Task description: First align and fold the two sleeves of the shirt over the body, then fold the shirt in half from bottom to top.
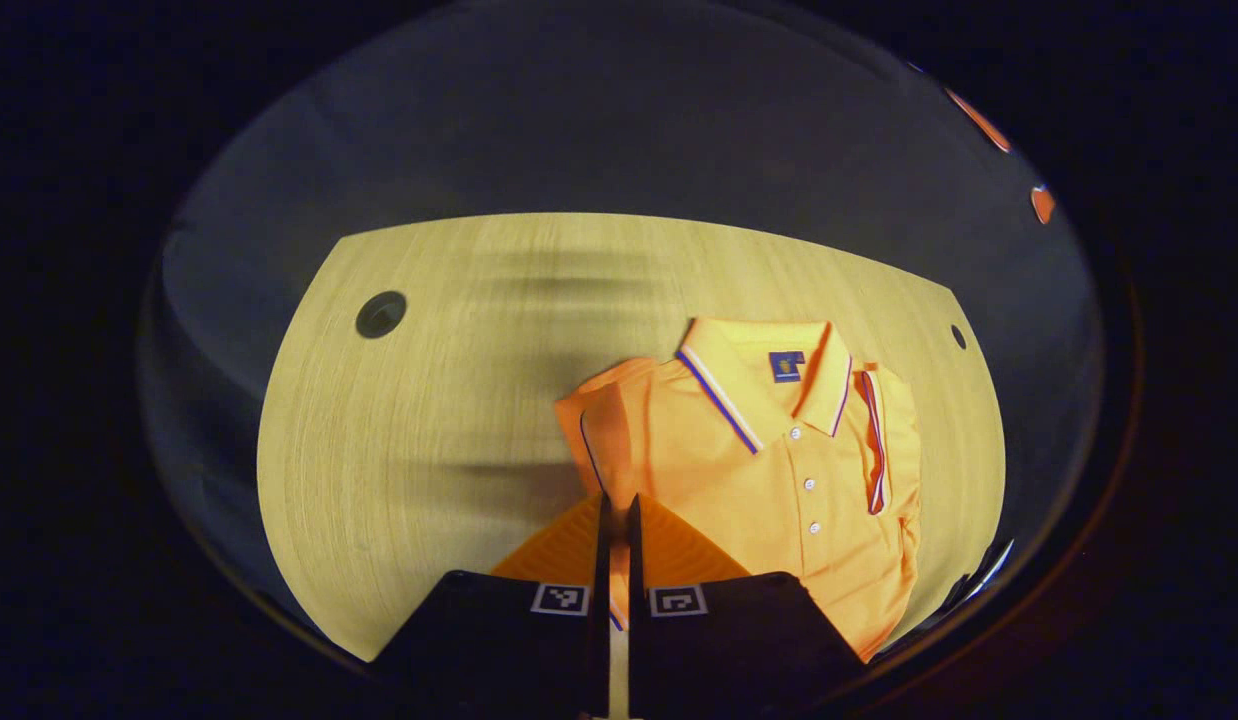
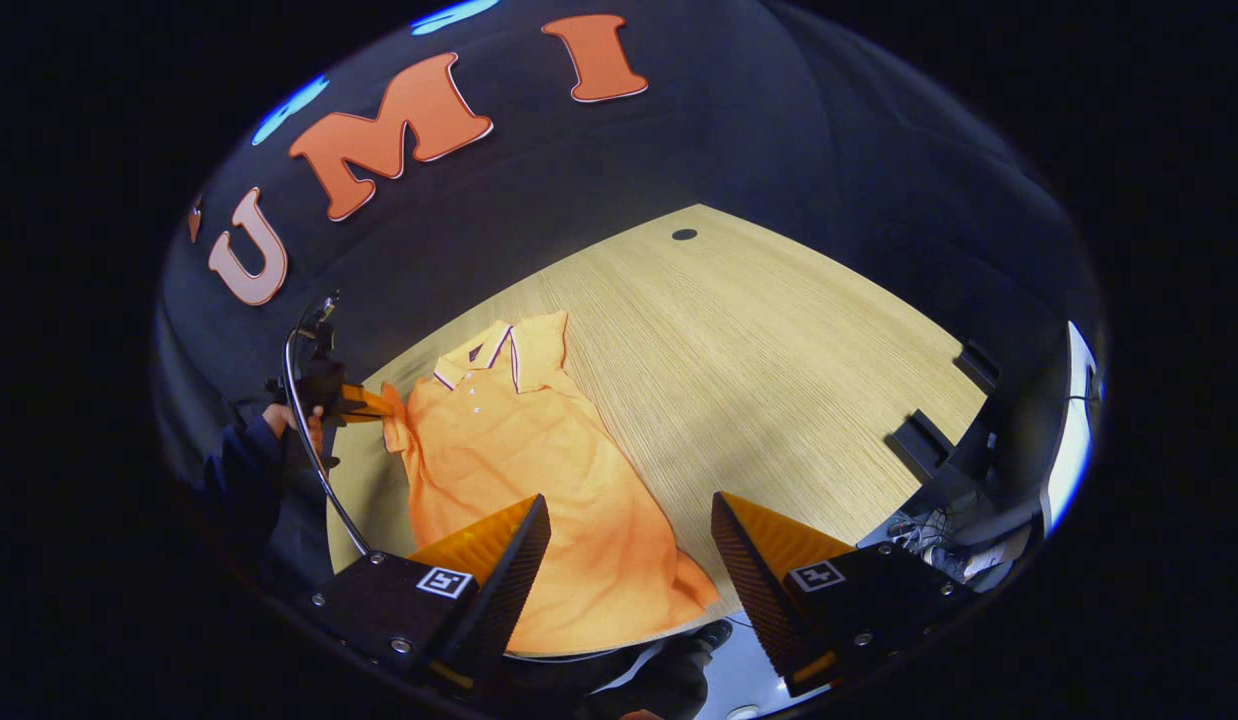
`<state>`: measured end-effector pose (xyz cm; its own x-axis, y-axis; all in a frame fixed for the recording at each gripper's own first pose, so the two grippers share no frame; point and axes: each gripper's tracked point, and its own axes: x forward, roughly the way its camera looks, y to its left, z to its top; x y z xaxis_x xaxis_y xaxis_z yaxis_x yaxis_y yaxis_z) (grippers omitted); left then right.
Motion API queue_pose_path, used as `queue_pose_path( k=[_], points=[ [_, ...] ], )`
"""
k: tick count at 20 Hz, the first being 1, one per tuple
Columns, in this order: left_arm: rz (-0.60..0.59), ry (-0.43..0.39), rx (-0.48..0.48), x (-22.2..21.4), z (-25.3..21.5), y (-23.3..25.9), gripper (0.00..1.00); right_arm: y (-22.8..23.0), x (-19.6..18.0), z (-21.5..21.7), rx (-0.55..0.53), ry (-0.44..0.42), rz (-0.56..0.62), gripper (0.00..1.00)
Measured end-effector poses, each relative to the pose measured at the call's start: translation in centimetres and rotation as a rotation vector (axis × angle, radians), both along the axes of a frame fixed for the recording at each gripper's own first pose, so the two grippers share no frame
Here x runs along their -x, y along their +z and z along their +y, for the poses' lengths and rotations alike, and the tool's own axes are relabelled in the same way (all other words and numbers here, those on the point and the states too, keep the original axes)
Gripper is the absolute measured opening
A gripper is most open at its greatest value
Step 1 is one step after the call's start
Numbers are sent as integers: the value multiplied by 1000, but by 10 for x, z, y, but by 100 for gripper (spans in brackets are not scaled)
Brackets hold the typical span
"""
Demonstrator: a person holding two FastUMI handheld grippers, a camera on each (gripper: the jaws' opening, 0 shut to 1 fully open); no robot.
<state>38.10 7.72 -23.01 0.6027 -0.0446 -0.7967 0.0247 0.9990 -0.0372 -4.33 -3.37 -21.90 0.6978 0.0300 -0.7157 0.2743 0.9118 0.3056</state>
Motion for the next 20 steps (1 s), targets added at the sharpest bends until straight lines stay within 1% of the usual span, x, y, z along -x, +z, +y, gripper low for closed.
queue_pose_path(
  k=[2, 3, 4, 5, 7, 8, 9, 10, 11, 12, 13, 15, 16, 17, 18, 20],
  points=[
    [0, -37, -14, -7, -18, -6, 10, -1, 3, -1, 2, -9, 7, 99],
    [-3, -60, -5, -11, -28, -5, 10, -1, 5, -1, 1, -14, 10, 99],
    [-1, -76, 9, -13, -41, -11, 12, -3, 8, -3, 0, -23, 18, 99],
    [3, -89, 24, -14, -50, -14, 12, -4, 11, -2, -5, -32, 19, 99],
    [22, -125, 80, -12, -73, -21, 16, -7, 15, -3, -14, -53, 31, 99],
    [36, -138, 102, -9, -82, -25, 27, -8, 18, -2, -22, -64, 39, 99],
    [41, -155, 124, -5, -91, -28, 34, -8, 21, -1, -27, -76, 44, 99],
    [44, -160, 120, -2, -93, -31, 44, -8, 22, 0, -27, -87, 44, 99],
    [36, -170, 112, 1, -95, -34, 46, -6, 21, -5, -10, -104, 37, 99],
    [34, -174, 99, 4, -95, -34, 72, -6, 19, -7, 8, -111, 28, 99],
    [32, -175, 89, 9, -93, -35, 72, -6, 18, -8, 19, -112, 25, 99],
    [10, -159, 82, 23, -89, -30, 90, -5, 17, -10, 28, -96, 15, 99],
    [-6, -133, 77, 33, -83, -25, 92, -5, 14, -9, 31, -77, 11, 99],
    [-48, -105, 81, 39, -79, -16, 97, -6, 11, -7, 36, -52, 2, 99],
    [-85, -98, 98, 51, -79, -7, 96, -5, 8, -2, 38, -16, -18, 99],
    [-119, -81, 111, 84, -76, 9, 96, -6, 5, 1, 37, 60, -45, 99]
  ],
)
